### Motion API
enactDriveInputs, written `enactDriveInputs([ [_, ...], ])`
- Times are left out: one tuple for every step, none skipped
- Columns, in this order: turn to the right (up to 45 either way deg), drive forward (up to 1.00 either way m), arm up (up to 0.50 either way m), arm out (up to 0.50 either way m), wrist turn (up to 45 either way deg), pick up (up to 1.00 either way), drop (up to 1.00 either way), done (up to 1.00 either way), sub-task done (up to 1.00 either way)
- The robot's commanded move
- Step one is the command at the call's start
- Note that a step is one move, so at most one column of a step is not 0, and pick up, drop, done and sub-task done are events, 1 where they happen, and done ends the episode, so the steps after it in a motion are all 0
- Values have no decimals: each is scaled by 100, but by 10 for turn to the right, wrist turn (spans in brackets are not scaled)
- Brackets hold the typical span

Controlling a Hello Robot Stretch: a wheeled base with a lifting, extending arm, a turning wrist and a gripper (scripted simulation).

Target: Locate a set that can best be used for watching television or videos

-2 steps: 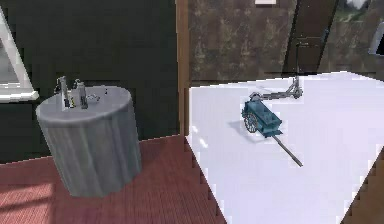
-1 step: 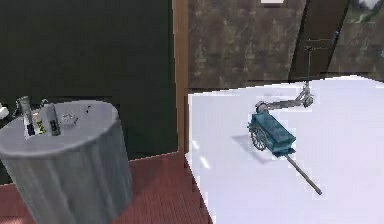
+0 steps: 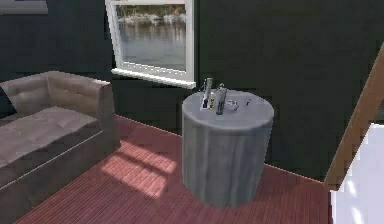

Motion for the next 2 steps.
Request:
enactDriveInputs([
  [-150, 0, 0, 0, 0, 0, 0, 0, 0],
  [0, 15, 0, 0, 0, 0, 0, 0, 0],
])
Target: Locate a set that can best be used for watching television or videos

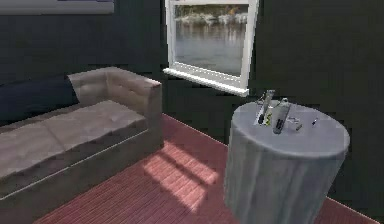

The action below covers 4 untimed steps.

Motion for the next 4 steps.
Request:
enactDriveInputs([
  [450, 0, 0, 0, 0, 0, 0, 0, 0],
  [330, 0, 0, 0, 0, 0, 0, 0, 0],
  [0, 50, 0, 0, 0, 0, 0, 0, 0],
  [450, 0, 0, 0, 0, 0, 0, 0, 0],
])
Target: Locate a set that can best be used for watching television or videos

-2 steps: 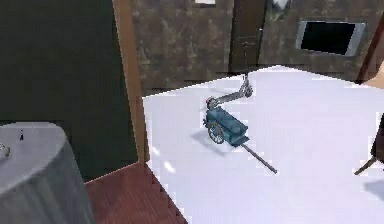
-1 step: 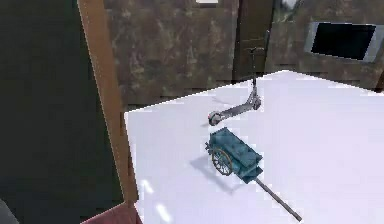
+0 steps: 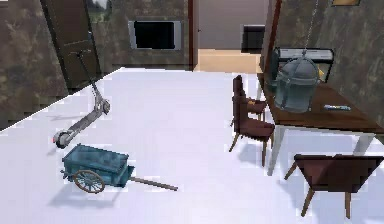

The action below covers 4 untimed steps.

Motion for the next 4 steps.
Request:
enactDriveInputs([
  [30, 0, 0, 0, 0, 0, 0, 0, 0],
  [0, 100, 0, 0, 0, 0, 0, 0, 0],
  [0, 35, 0, 0, 0, 0, 0, 0, 0],
  [-240, 0, 0, 0, 0, 0, 0, 0, 0],
])
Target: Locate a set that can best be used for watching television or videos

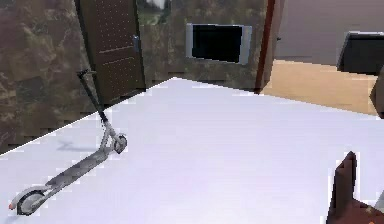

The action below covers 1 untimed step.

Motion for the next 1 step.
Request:
enactDriveInputs([
  [0, 55, 0, 0, 0, 0, 0, 0, 0],
])
